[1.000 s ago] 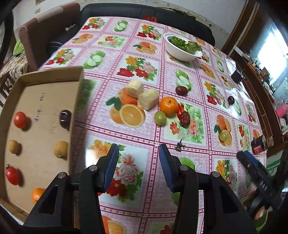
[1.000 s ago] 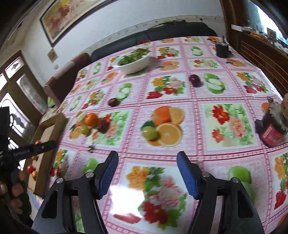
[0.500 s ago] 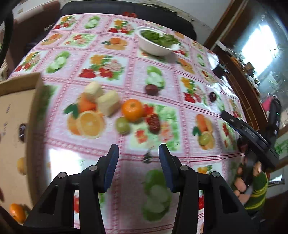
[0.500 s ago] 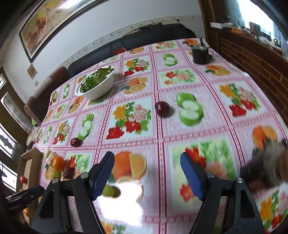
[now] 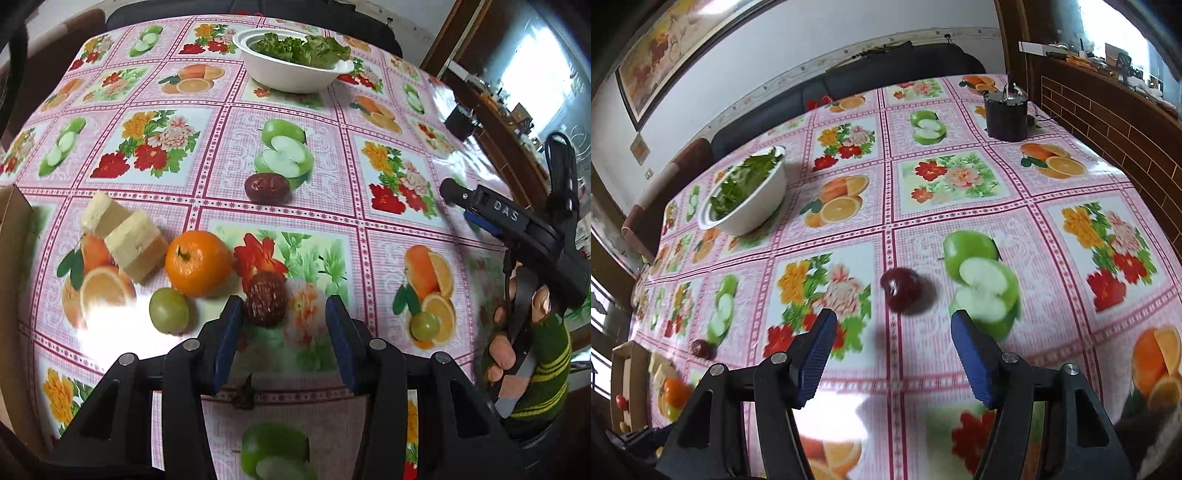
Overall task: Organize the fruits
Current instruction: 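Move both open tools back over the fruits on the table, then grasp a red date with the left tool while the right tool grasps a dark plum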
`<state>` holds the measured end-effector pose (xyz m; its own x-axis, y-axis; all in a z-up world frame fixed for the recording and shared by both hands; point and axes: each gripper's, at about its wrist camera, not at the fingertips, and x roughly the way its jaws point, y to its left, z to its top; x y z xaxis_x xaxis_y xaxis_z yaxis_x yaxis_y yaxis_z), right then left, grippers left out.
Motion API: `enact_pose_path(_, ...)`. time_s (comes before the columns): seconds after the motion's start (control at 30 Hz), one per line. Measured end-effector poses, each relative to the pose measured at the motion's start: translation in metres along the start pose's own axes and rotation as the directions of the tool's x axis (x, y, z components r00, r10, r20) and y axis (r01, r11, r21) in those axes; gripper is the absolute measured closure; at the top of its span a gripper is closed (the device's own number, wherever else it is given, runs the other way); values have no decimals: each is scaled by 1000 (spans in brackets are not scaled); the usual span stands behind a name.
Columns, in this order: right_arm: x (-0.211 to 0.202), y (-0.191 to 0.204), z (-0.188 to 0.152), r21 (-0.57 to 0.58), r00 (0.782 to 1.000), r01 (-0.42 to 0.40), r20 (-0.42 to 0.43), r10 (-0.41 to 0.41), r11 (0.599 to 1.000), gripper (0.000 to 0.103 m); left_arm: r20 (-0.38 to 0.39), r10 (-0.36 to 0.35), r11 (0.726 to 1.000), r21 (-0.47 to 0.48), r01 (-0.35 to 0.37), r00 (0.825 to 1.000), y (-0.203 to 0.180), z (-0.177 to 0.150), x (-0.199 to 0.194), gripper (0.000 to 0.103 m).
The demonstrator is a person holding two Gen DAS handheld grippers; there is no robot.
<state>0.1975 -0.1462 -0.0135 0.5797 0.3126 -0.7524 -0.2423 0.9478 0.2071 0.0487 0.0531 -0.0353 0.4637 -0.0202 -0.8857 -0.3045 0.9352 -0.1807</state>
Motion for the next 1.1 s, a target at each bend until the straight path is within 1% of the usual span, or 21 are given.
enact_pose_path(0.03, 4, 0, 1, -2, 1000, 2, -6, -2, 1000, 41, 1, 3, 1000, 4, -3, 1000, -1, 0, 0, 65)
enact_pose_path(0.07, 9, 1, 2, -5, 1000, 8, -15, -8, 1000, 42, 6, 12, 1000, 8, -12, 1000, -1, 0, 1, 80)
enact_pose_path(0.1, 12, 3, 2, -24, 1000, 26, -8, -26, 999, 45, 5, 14, 1000, 12, -14, 1000, -1, 0, 1, 85)
enact_pose_path(0.13, 13, 6, 2, -46, 999, 44, 0, -44, 998, 55, 7, 9, 1000, 12, -9, 1000, 0, 0, 1, 85)
enact_pose_path(0.17, 14, 9, 1, -66, 998, 67, 0, -67, 996, 61, 8, 7, 1000, 8, -7, 1000, 1, 0, 0, 85)
enact_pose_path(0.2, 14, 10, 1, -75, 997, 77, 7, -77, 994, 79, 11, 11, 1000, 4, -12, 1000, 2, -2, -1, 85)
enact_pose_path(0.33, 7, 4, -1, -38, 1000, 19, 0, -19, 999, 79, 25, -2, 1000, 3, 2, 1000, 5, -8, -13, 85)
enact_pose_path(0.4, -2, 5, -5, -35, 1000, 7, 6, -6, 999, 79, 37, -4, 1000, 4, 4, 999, 8, -12, -23, 85)
enact_pose_path(0.53, -27, 17, -23, -42, 999, -47, 17, 48, 998, 79, 61, -3, 1000, -7, 3, 998, 14, -20, -41, 85)
enact_pose_path(0.6, -43, 27, -35, -48, 996, -89, 26, 90, 995, 79, 79, 6, 1000, -20, -4, 997, 20, -26, -53, 85)
enact_pose_path(0.7, -63, 42, -52, -47, 985, -168, 27, 169, 985, 79, 107, 31, 999, -35, -28, 994, 28, -33, -69, 84)
enact_pose_path(0.87, -89, 74, -79, -53, 955, -295, 6, 296, 954, 79, 141, 56, 997, -54, -49, 988, 41, -41, -88, 84)
enact_pose_path(1.03, -105, 103, -98, -83, 938, -347, -5, 348, 934, 79, 158, 71, 996, -66, -61, 985, 51, -51, -101, 84)
enact_pose_path(1.1, -109, 113, -104, -96, 934, -356, -13, 356, 930, 79, 162, 75, 996, -70, -64, 984, 55, -54, -105, 84)
